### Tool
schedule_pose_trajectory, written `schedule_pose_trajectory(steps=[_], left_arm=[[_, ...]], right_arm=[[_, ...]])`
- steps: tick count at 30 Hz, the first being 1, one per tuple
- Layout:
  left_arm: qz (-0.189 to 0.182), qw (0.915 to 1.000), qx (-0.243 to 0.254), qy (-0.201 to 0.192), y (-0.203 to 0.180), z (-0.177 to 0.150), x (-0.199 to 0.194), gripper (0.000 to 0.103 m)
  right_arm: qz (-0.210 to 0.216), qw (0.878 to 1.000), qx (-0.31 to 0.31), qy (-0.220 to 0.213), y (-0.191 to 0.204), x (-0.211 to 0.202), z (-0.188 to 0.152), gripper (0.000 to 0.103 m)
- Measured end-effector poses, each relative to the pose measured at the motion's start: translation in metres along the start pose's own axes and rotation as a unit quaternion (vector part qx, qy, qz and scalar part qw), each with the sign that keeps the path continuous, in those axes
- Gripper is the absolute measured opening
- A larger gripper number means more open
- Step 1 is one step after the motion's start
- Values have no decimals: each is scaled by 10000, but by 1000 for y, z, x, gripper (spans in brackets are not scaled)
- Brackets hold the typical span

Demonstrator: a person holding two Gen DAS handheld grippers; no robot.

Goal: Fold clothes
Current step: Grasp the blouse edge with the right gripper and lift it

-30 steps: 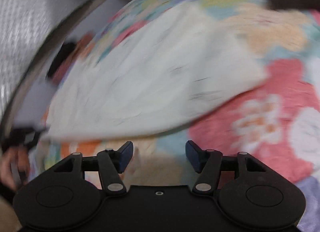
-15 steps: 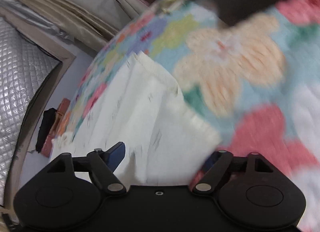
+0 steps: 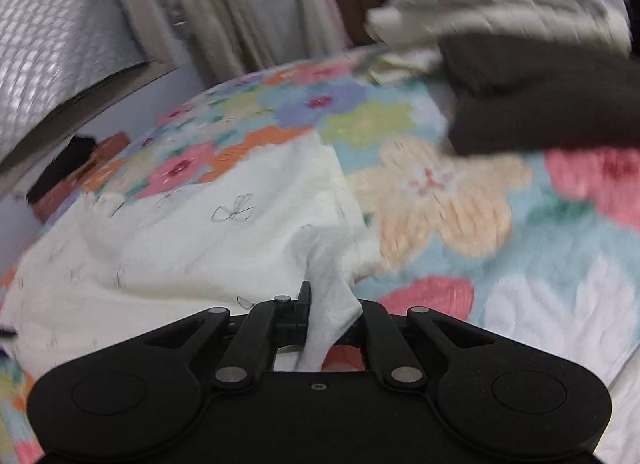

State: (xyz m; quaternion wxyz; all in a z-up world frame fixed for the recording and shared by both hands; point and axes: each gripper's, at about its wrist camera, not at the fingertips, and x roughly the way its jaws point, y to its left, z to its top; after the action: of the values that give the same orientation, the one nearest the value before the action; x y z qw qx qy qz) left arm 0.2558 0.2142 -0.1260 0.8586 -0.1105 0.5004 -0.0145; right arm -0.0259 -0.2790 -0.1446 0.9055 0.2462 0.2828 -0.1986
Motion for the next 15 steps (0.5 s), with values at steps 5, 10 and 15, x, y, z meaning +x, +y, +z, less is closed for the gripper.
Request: schedule_pose_trajectory(steps=[5,10,15], left_arm=[[-16,9998,-166,65,10,2,-9,52],[-800,9958,127,-435,19,8,-47,51],[-938,9924,17,-800,28,11,-63,52]], right_arm=[[36,9999,-108,-72,13,-1,15,5],[806,9860,1377,490,13,11,28,8],[1461,9778,1225,871,71,29,43,8]])
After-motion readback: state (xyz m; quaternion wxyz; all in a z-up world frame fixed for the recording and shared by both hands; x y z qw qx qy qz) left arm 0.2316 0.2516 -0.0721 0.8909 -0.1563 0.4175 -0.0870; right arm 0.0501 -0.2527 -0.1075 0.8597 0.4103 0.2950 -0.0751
